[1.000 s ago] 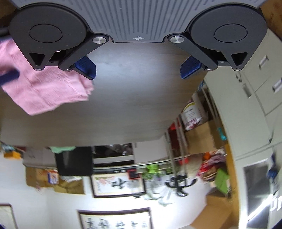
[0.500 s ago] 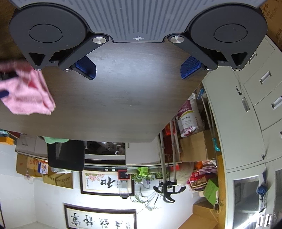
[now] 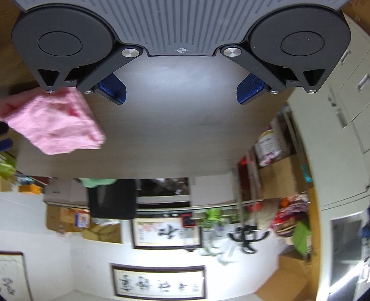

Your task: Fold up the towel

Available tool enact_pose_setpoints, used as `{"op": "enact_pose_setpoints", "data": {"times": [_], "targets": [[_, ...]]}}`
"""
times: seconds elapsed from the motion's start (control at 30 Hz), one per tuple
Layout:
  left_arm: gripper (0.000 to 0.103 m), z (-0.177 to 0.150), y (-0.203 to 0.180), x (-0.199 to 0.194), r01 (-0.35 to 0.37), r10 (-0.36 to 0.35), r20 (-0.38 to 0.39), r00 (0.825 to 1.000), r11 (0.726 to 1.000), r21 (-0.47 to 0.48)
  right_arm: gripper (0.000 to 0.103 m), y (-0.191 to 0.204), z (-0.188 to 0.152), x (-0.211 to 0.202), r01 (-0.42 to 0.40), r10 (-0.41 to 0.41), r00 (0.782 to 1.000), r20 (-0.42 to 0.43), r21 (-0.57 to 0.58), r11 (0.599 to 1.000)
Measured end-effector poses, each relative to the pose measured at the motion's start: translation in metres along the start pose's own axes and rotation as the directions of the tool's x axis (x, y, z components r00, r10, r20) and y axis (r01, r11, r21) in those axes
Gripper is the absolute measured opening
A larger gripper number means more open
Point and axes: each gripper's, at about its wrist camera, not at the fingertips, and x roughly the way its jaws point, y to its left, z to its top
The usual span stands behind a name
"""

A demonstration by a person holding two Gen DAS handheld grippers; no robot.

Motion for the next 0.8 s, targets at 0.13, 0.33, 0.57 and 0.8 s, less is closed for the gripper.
{"op": "enact_pose_setpoints", "data": {"times": [0.13, 0.33, 0.57, 0.8], "targets": [[0.103, 0.018, -0.042, 0.012, 0.027, -0.028, 0.01, 1.0, 0.998, 0.048, 0.093, -0.025, -0.006, 0.002, -0.157, 0.155, 0.988, 0.026, 0.225, 0.962], [0.103, 0.026, -0.088, 0.041, 0.026, -0.027, 0.001, 1.0, 0.993, 0.115, 0.093, -0.04, -0.021, 0.022, -0.144, 0.165, 0.986, -0.031, 0.343, 0.928], [0.103, 0.01, -0.097, 0.07, 0.015, 0.004, -0.109, 0.994, 0.986, 0.167, 0.093, -0.045, -0.027, 0.006, -0.196, 0.208, 0.978, 0.007, 0.365, 0.91], [0.103, 0.001, -0.091, 0.065, 0.001, 0.019, -0.103, 0.995, 0.983, 0.186, 0.094, -0.017, -0.045, -0.007, -0.003, -0.006, 1.0, 0.027, 0.303, 0.953]]}}
